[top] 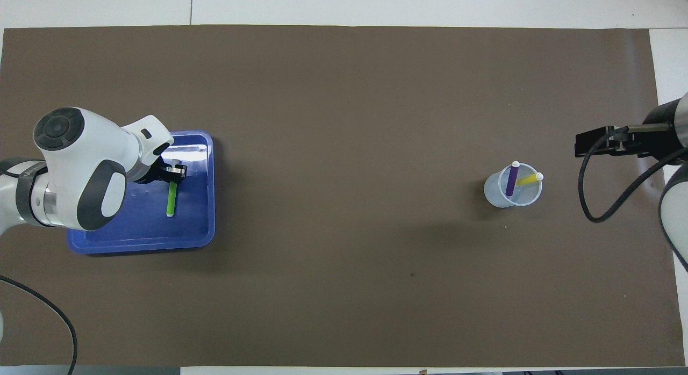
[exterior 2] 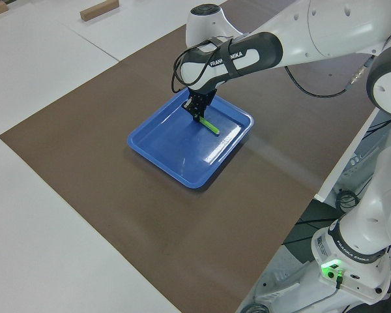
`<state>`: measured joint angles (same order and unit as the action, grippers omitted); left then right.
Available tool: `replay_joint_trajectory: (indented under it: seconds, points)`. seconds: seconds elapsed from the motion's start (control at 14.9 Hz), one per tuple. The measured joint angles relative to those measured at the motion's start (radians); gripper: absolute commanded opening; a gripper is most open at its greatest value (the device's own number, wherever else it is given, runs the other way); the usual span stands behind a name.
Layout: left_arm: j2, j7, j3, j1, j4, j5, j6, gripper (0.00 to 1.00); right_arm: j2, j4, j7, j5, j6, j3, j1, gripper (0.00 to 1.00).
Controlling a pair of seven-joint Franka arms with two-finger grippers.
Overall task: Transfer and insert pens with both arms
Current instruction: 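Grasp the green pen with the left gripper and lift it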
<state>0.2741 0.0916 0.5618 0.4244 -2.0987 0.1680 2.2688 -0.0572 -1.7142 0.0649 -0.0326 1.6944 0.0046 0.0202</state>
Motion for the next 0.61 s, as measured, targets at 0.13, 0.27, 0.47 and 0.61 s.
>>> replay_joint_trajectory:
  seconds: [0.13,0.27,0.47,0.61]
  points:
    - [0.0,0.0,-0.004,0.003,0.004,0.0,-0.008,0.0,0.0,0.002,0.0,0.0,-0.003,0.0,0.0,1.0]
    - [0.002,0.003,-0.008,0.006,0.04,-0.001,-0.073,0.0,0.0,0.002,0.0,0.005,-0.004,0.0,0.0,1.0]
    - [0.0,0.014,-0.006,0.005,0.154,-0.042,-0.244,0.0,0.0,0.002,0.0,0.048,-0.01,0.0,0.0,1.0]
    - [-0.002,0.046,-0.002,0.002,0.227,-0.077,-0.348,0.0,0.0,0.002,0.0,0.052,-0.011,0.0,0.0,1.0]
